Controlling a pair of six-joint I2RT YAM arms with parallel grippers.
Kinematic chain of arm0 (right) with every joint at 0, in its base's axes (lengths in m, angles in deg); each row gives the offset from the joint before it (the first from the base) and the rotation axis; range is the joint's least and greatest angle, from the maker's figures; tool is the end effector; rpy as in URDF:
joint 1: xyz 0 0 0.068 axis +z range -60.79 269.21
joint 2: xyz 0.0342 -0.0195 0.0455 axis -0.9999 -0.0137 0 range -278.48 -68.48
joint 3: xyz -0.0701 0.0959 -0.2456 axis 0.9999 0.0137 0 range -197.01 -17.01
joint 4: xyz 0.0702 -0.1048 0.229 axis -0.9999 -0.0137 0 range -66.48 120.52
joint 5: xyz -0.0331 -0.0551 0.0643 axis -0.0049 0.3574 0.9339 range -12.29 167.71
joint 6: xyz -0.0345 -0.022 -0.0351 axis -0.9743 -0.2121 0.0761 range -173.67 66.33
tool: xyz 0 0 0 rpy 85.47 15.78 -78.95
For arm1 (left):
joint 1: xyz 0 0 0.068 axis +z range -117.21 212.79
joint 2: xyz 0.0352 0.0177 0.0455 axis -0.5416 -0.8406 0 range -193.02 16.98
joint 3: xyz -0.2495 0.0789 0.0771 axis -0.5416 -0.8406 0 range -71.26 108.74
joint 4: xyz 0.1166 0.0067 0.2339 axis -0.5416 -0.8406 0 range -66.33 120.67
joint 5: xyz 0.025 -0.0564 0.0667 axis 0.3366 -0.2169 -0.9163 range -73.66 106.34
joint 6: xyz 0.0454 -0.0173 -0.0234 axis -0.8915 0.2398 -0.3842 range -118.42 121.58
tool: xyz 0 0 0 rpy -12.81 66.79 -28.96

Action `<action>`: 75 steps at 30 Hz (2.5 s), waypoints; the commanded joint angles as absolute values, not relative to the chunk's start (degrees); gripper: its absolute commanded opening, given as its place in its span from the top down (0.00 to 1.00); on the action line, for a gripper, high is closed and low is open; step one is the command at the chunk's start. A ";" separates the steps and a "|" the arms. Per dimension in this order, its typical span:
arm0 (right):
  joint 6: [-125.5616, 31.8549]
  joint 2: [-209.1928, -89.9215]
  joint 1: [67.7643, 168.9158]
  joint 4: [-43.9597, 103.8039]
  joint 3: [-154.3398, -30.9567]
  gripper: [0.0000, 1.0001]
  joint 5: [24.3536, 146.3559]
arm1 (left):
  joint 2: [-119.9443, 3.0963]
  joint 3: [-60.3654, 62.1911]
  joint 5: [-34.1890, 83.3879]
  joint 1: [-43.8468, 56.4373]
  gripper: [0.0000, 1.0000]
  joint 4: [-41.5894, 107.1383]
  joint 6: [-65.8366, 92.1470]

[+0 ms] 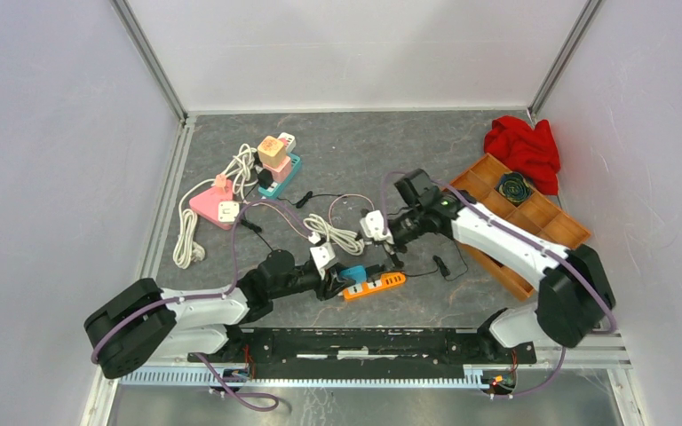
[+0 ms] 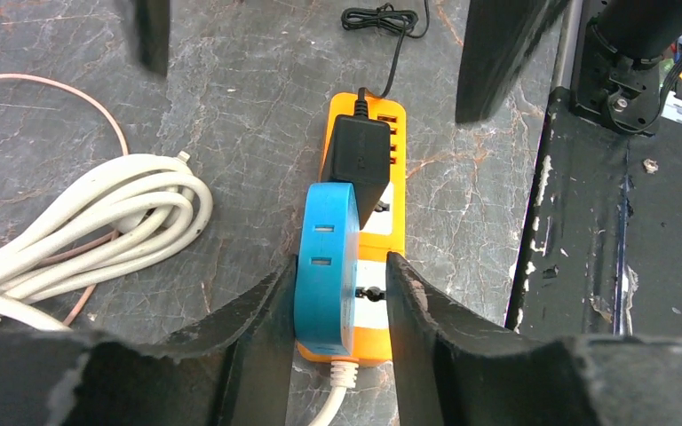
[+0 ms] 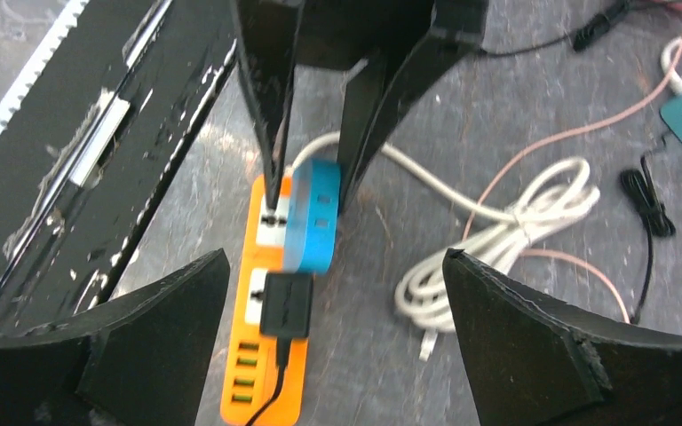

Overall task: Pull the plug off the socket
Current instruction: Remove the plug from the socket.

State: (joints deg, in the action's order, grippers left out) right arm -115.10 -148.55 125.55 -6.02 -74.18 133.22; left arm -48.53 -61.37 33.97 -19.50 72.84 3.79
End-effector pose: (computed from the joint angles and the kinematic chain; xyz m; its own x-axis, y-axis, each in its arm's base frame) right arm 0.2012 0.1845 0.2523 0.2594 -0.4267 -0.8664 -0.9311 -0.3486 -0.1071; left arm 0.1159 -0.1674 0.1603 -0.1783 0.1704 -0.9691 0.9280 0.3565 -0.1081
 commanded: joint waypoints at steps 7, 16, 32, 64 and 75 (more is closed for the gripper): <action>-107.38 -154.15 132.65 -1.47 -76.17 0.06 127.39 | -42.44 -64.26 30.38 -20.03 0.38 73.25 9.09; -102.97 -156.07 133.76 1.84 -74.40 0.15 122.88 | -21.29 -66.71 23.87 -20.03 0.18 57.04 16.05; -97.35 -161.33 138.43 4.07 -75.59 0.36 120.87 | 9.54 -74.00 17.66 -20.00 0.00 41.82 27.47; -110.75 -158.18 130.21 -7.58 -77.42 1.00 123.82 | -57.33 -68.04 31.69 -22.97 0.00 93.70 -3.10; -110.01 -157.38 128.46 -7.63 -77.28 1.00 128.24 | -70.38 -64.69 23.09 -27.30 0.00 105.86 -7.61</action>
State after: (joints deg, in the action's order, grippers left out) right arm -109.48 -160.13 129.05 -7.74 -75.62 124.32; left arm -66.59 -66.17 27.71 -26.78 95.82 -2.50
